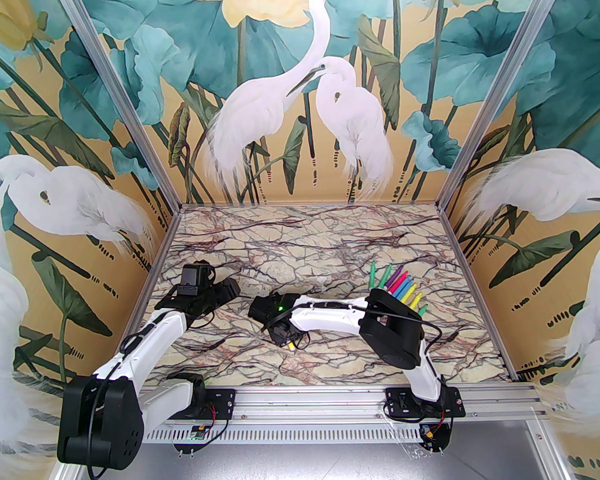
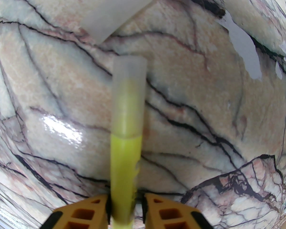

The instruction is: Open the pen caps

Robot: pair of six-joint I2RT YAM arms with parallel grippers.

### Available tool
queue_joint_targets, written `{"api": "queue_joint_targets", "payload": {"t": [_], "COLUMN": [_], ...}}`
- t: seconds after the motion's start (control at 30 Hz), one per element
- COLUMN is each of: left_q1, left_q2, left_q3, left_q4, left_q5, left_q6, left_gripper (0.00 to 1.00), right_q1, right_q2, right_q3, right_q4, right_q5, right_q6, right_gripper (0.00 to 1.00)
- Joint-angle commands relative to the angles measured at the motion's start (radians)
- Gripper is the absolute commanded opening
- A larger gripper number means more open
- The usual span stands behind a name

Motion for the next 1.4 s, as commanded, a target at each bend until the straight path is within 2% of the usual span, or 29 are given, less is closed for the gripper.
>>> {"api": "queue_joint_targets", "payload": {"t": [0.0,0.27,0.47,0.73,1.2,1.37], "left_q1": [0.009,0.009,0.009,0.008,-0.008,-0.056], "left_q2": [-0.029,-0.033,-0.051,-0.02,-0.03,-0.004], "left_q3": [-0.019,-0.001,0.0,0.023,0.026,0.046], "left_q4": [0.038,0.027,0.044,0.116,0.311,0.341], "left_q5": [0.036,0.081,0.165,0.339,0.644,0.688], "left_q6": [-0.014,-0.01,0.001,-0.008,-0.094,-0.093], "left_gripper": [0.73,0.73,0.74,0.74,0.7,0.69], "right_q1": [0.001,-0.012,-0.049,-0.105,-0.143,-0.143], "right_q2": [0.035,0.003,-0.127,-0.323,-0.527,-0.56], "right_q3": [0.006,-0.035,-0.131,-0.274,-0.432,-0.454], "right_q4": [0.0,0.03,0.147,0.301,0.518,0.593], "right_q5": [0.003,0.006,-0.035,-0.106,-0.164,-0.218], "right_q6": [-0.004,-0.021,-0.09,-0.158,-0.248,-0.272], "right_gripper": [0.26,0.21,0.19,0.19,0.18,0.18]}}
